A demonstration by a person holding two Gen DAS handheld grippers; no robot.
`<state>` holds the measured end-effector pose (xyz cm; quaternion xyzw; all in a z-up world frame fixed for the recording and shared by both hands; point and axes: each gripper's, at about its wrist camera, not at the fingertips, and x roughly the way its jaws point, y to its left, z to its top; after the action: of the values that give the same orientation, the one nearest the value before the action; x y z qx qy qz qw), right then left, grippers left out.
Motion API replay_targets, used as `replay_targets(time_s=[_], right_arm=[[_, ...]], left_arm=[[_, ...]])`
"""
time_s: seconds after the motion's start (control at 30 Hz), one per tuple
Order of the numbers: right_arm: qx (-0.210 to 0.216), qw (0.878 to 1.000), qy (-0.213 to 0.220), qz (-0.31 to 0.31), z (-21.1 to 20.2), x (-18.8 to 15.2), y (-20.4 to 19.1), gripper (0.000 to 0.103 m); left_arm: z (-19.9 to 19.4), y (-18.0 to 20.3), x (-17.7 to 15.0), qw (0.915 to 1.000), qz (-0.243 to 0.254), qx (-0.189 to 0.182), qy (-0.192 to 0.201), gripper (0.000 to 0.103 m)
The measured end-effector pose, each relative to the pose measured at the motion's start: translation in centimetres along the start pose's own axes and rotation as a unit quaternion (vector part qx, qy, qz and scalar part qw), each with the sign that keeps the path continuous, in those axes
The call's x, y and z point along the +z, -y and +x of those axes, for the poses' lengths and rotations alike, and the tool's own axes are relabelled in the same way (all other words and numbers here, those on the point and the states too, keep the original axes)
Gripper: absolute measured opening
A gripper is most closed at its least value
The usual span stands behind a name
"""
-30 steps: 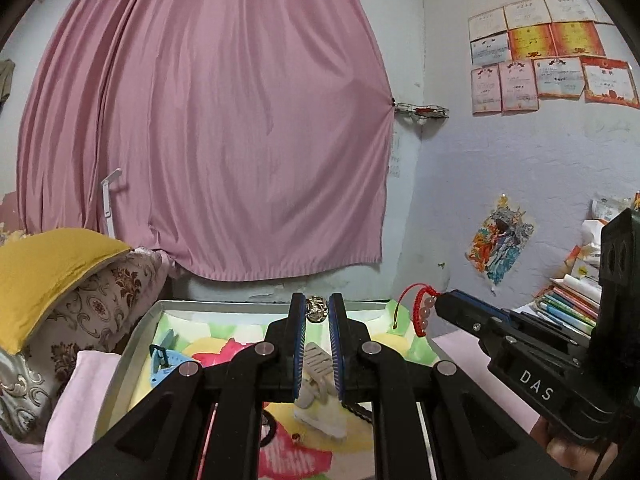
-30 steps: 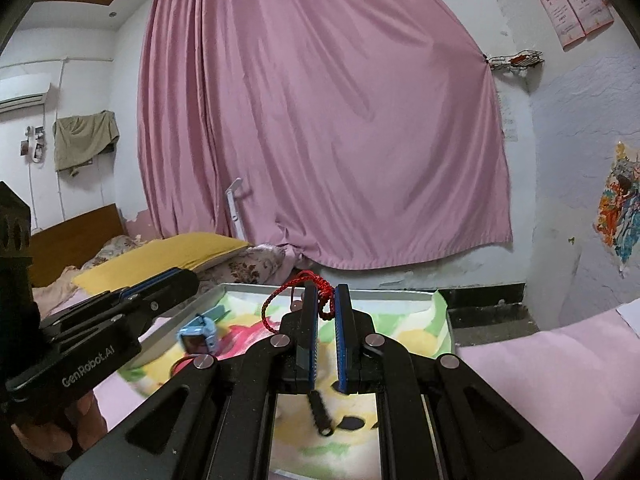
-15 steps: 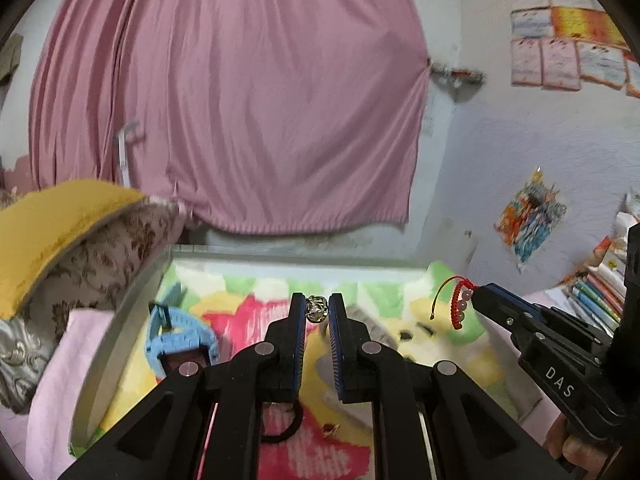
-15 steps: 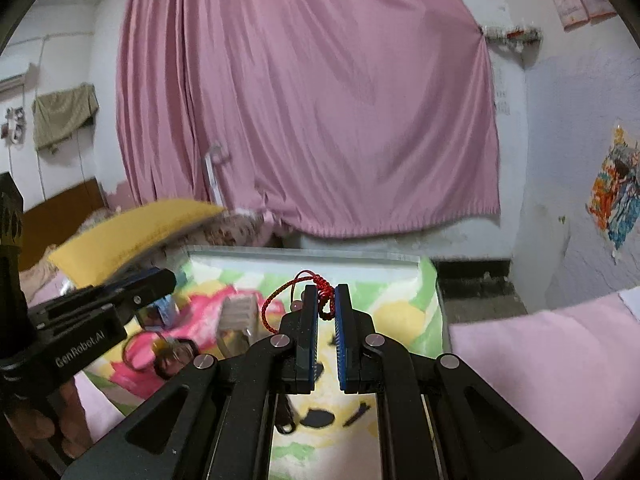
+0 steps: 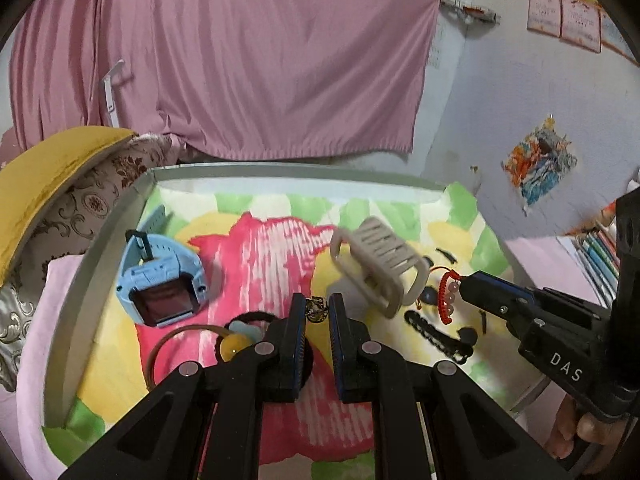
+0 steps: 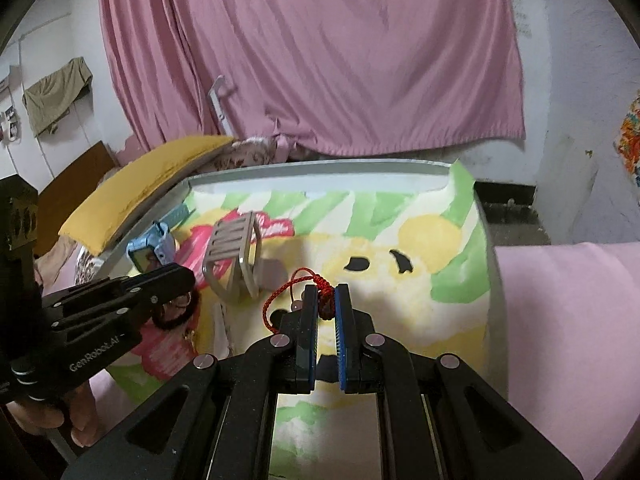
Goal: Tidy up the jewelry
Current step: 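Carry the charm and red bracelet into the tray while both tools open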
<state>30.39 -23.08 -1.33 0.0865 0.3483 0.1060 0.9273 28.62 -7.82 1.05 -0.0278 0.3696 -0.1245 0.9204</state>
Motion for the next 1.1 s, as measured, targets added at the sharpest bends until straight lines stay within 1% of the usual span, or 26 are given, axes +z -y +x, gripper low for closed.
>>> replay_targets(time_s=[0.23, 0.43, 0.63, 0.73, 0.8, 0.83, 0.9, 0.97, 1.07, 1.1], right_arm=[[-0.001, 1.000, -0.017, -0.007, 0.4, -0.1, -0.5, 0.007], [-0.002, 1.000, -0.022, -0.005, 0.4, 0.0, -0.4, 0.008], [-0.003, 1.000, -0.020, -0.002, 0.4, 0.1, -0.3, 0.009], [-0.001, 1.000, -0.014, -0.001, 0.3, 0.1, -0.2, 0.017], [-0.002, 1.000, -0.007, -0.001, 0.1, 0.1, -0.3, 0.025], [-0.002, 1.000, -0.004, -0.002, -0.1, 0.1, -0.3, 0.025], [-0.005, 1.000, 0.002, -0.004, -0.3, 0.1, -0.4, 0.025], [-0.007, 1.000, 0.010, -0.005, -0.6, 0.1, -0.5, 0.025], [-0.012, 1.000, 0.024, 0.000, -1.2, 0.1, -0.2, 0.026], [-0.013, 1.000, 0.027, 0.002, -1.3, 0.1, -0.1, 0.029]], left_arm=[[0.8, -0.3, -0.3, 0.9996, -0.003, 0.005, -0.026, 0.011], [1.1, -0.4, -0.3, 0.9994, -0.007, 0.001, -0.033, 0.011], [1.1, -0.5, -0.3, 0.9994, -0.011, 0.003, -0.031, 0.011], [0.7, -0.5, -0.3, 0.9997, -0.013, 0.005, -0.020, 0.011], [0.4, -0.6, -0.2, 0.9998, -0.014, 0.006, -0.014, 0.015], [0.3, -0.6, -0.2, 0.9998, -0.014, 0.005, -0.010, 0.017], [0.1, -0.7, -0.1, 0.9999, -0.015, 0.003, -0.003, 0.025], [-0.2, -0.8, 0.0, 0.9998, -0.017, 0.000, 0.005, 0.026], [-0.7, -0.8, 0.1, 0.9997, -0.017, 0.006, 0.018, 0.028], [-0.8, -0.9, 0.2, 0.9996, -0.017, 0.006, 0.020, 0.030]])
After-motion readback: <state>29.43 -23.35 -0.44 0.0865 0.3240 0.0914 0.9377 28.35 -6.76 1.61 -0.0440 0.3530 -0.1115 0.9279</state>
